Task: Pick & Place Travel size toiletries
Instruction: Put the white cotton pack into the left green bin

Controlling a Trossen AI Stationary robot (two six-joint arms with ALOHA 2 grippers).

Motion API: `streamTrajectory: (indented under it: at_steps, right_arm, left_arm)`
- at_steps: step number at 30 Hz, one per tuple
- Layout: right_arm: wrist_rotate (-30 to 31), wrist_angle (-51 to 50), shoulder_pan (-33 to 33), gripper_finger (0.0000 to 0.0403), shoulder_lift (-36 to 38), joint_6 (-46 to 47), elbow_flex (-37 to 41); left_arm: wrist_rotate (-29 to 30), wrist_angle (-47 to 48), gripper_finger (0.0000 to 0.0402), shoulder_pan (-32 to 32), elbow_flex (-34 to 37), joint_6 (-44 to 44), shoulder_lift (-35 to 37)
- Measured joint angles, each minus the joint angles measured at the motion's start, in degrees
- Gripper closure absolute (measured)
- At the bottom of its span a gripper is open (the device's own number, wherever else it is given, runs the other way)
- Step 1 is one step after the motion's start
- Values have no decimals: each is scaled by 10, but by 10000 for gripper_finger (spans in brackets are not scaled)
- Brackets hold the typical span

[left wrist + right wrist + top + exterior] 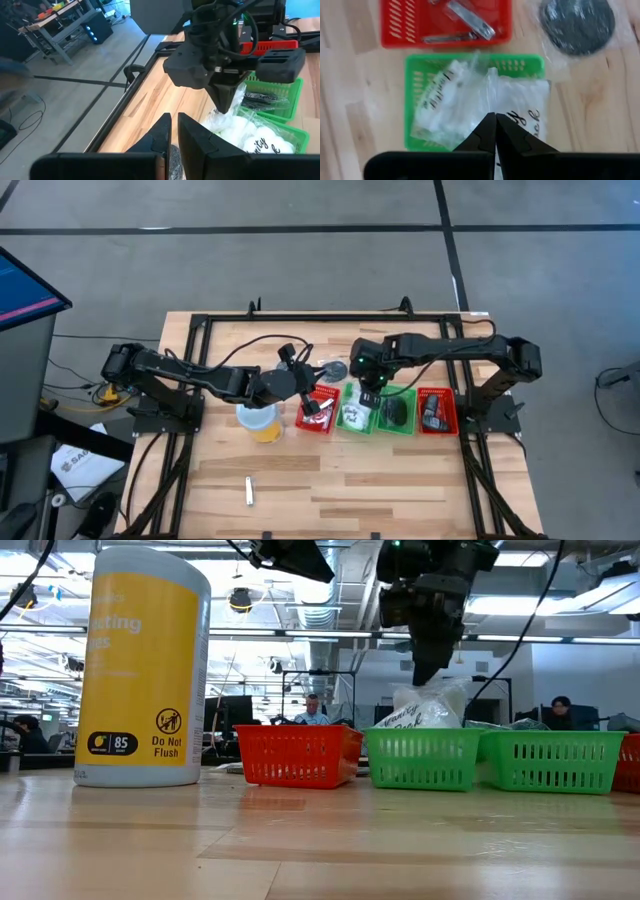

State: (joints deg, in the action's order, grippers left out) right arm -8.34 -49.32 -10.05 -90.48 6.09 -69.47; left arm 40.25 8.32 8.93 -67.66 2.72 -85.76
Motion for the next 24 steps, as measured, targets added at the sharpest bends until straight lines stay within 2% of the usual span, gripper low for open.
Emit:
streamTrajectory:
  at_steps: [5,11,24]
  right_arm:
    - [-10,20,14,403,-7,9,4]
    - [-37,61,33,403,-8,14,45]
    - [-38,98,38,403,-8,26,52]
  left_arm:
    - [0,0,376,0,0,0,0]
    - [0,0,376,0,0,0,0]
    - [0,0,376,0,0,0,0]
